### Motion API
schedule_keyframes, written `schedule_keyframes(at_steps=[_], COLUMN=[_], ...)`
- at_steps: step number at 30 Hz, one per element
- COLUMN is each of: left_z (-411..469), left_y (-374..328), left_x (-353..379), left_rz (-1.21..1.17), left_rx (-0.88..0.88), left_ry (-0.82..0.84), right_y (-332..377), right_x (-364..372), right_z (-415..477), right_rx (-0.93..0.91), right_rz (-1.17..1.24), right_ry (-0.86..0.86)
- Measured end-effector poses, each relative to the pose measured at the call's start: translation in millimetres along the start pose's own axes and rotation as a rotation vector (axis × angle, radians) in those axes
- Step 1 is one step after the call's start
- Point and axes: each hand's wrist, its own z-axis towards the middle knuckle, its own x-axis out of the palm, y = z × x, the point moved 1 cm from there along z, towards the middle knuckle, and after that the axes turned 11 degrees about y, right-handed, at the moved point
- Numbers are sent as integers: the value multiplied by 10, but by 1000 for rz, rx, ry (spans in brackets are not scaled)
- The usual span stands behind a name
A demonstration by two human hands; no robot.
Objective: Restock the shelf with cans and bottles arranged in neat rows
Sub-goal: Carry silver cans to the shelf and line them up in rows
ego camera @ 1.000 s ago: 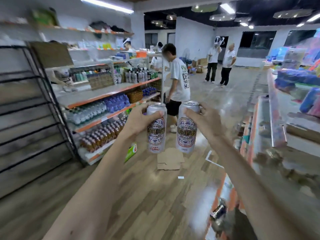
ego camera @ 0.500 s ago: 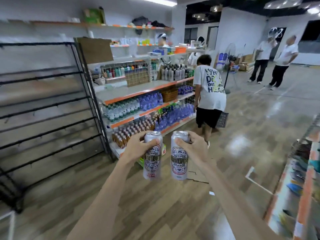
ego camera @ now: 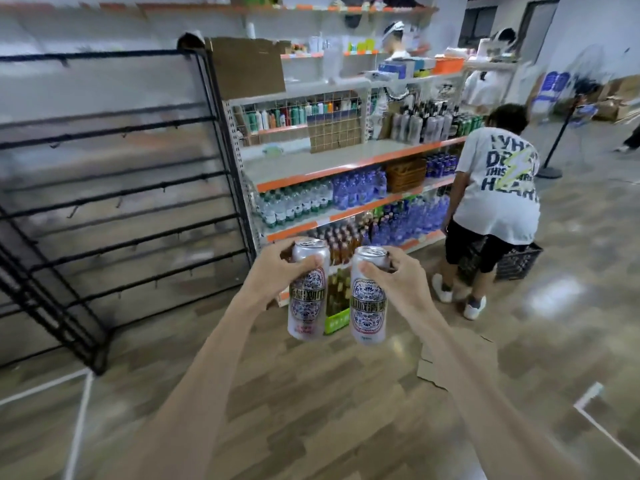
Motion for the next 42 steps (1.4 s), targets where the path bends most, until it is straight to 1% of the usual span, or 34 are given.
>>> schedule_keyframes(at_steps=[3, 6, 12, 19, 26, 33, 39, 42], left_z=[292, 682, 1628, 2621, 3712, 5086, 6171, 6615], left_y=[111, 161, 313, 491, 786, 902, 851, 809], left_x=[-139, -228, -500, -797, -779, -551, -480, -432], left_rz=[13, 21, -8, -10, 20, -1, -41, -55], left_rx=[-3, 10, -15, 2, -51, -74, -84, -73], left_ry=[-27, -15, -36, -57, -44, -80, -151, -152], right_y=[-2, -68, -171, -268, -646, -1144, -1306, -1423], right_x=[59, 77, 92, 86, 9, -407, -890, -1069], right_z=[355, 769, 1741, 2861, 3967, 5346, 6453, 6917], right_rx=[-12, -12, 12, 22, 7, 2, -10, -25], right_rz=[16, 23, -10, -15, -10, -20, -25, -15], right_ry=[25, 43, 32, 33, 77, 175, 217, 219])
